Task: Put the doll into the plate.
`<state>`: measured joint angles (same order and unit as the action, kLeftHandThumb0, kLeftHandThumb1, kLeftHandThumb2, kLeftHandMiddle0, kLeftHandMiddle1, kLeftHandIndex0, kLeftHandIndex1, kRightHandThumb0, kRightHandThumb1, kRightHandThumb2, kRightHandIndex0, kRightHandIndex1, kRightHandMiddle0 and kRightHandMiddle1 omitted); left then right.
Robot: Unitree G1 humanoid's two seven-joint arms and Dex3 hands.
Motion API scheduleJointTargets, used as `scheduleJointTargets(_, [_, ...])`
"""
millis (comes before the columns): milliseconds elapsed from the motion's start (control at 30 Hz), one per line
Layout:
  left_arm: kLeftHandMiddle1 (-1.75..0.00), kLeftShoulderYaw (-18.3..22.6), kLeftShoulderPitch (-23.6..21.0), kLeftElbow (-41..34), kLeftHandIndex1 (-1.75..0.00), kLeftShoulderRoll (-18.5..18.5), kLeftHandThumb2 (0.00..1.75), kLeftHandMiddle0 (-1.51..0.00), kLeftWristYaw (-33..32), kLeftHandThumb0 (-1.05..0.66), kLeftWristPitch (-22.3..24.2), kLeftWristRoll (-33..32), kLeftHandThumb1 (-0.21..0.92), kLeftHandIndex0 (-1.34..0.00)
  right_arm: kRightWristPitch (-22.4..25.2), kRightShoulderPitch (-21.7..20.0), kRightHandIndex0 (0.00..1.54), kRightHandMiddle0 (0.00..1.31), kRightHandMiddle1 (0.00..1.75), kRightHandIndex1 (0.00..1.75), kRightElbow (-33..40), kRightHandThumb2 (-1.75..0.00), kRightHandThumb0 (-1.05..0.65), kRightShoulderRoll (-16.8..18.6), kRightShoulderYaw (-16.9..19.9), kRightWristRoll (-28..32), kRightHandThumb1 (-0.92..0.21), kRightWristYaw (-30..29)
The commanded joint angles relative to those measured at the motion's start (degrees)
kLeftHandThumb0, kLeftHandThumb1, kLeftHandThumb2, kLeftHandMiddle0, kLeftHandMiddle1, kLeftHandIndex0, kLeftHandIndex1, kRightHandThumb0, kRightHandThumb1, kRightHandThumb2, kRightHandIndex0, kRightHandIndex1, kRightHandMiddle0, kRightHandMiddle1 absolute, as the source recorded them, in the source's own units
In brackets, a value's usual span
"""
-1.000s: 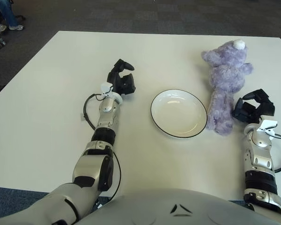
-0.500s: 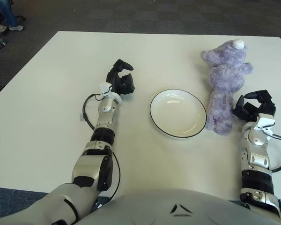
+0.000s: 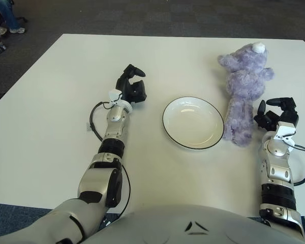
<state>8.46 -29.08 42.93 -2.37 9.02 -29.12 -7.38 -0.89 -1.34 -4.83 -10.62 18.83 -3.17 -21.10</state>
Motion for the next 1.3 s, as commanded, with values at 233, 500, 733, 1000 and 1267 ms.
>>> scheduleJointTargets(233, [-1.75, 0.2, 3.0, 0.9, -1.75, -0.2, 1.25, -1.26, 0.2, -0.46, 0.7, -0.8, 0.37, -0.57, 10.4, 4.5, 0.15, 0.01, 1.10, 1.22, 7.0, -0.94, -0.46, -1.2, 0.4, -2.2, -0.43, 2.4])
scheduleJointTargets(500, [-1.75, 0.0, 2.9, 1.1, -1.75, 0.3, 1.25, -1.26, -0.3, -0.46, 0.7, -0.2, 0.37, -0.57, 13.1, 5.3, 0.12, 0.00, 0.97, 0.96, 9.3, -0.91, -0.52, -2.3, 1.8, -3.9, -0.45, 2.0])
scheduleJointTargets(733, [-1.75, 0.0, 2.7, 1.5, -1.75, 0.4, 1.25, -1.26, -0.7, -0.46, 1.1, 0.1, 0.37, -0.57, 12.4, 5.3, 0.11, 0.00, 0.93, 0.86, 10.2, -0.90, -0.51, -2.8, 3.3, -3.7, -0.47, 2.3])
scheduleJointTargets(1000, [-1.75, 0.3, 2.2, 2.1, -1.75, 0.1, 1.23, -1.26, -0.6, -0.46, 1.3, -0.4, 0.39, -0.56, 11.4, 5.0, 0.08, 0.00, 0.83, 0.72, 10.7, -0.82, -0.60, -3.8, 3.2, -6.7, -0.53, 0.7])
scheduleJointTargets(1267, [-1.75, 0.5, 1.8, 2.9, -1.75, -0.4, 1.22, -1.27, -1.0, -0.45, 0.8, -0.2, 0.40, -0.55, 10.6, 5.0, 0.03, 0.00, 0.73, 0.56, 11.0, -0.61, -0.76, -4.9, 1.8, -12.0, -0.68, -0.7])
